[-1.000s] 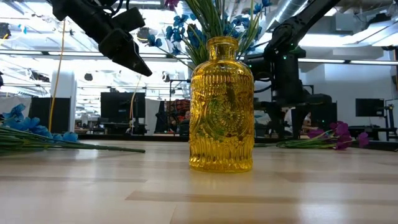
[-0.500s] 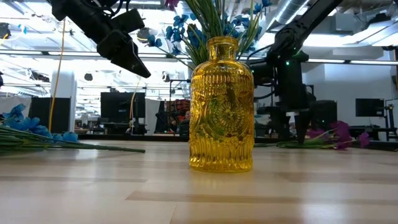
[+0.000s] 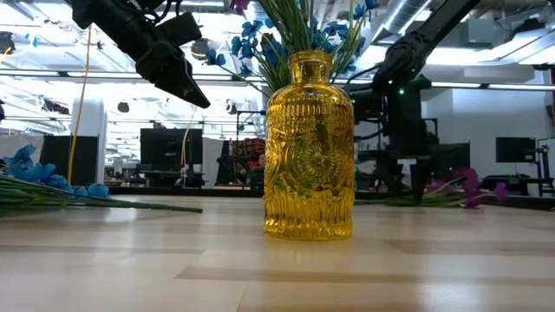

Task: Sort flowers into vase by color
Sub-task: Put the top violet flower into the yellow crystal vase

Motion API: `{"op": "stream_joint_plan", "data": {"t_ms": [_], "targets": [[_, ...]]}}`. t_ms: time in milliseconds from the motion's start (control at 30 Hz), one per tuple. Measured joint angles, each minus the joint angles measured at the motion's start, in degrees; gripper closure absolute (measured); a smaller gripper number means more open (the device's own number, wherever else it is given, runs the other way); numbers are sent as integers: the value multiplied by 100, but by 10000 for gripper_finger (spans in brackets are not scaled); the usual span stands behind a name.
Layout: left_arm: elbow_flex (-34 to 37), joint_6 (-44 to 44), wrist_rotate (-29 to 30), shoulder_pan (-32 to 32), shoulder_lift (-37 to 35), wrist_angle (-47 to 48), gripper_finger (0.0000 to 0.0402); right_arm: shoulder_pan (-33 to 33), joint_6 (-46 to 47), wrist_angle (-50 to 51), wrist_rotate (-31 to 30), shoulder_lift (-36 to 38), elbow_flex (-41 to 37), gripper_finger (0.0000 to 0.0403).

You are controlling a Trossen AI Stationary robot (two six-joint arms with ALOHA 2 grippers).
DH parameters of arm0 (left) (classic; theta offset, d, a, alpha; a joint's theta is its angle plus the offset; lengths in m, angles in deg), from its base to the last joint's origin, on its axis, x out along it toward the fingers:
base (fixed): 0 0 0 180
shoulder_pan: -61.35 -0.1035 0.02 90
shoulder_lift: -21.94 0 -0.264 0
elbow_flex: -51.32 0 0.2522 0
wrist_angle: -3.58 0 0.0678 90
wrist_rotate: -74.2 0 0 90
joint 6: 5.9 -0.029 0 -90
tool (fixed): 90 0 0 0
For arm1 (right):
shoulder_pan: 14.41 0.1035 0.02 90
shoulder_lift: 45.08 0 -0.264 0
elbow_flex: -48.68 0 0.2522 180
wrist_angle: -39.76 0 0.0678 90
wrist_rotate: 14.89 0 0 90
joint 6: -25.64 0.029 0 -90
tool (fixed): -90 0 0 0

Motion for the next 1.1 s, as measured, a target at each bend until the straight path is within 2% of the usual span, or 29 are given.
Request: {"op": "stream_joint_plan", "data": {"t_ms": [200, 733, 1100], "targets": [[0, 2, 0, 0, 0, 2, 175, -107, -277, 150, -8, 0, 0, 245], [0, 91, 0, 0, 0, 2, 175, -183, -1819, 278, -8, 0, 2, 376], [0, 248, 7, 0, 0, 3, 175, -91, -2631, 337, -115, 5, 2, 376]]}}
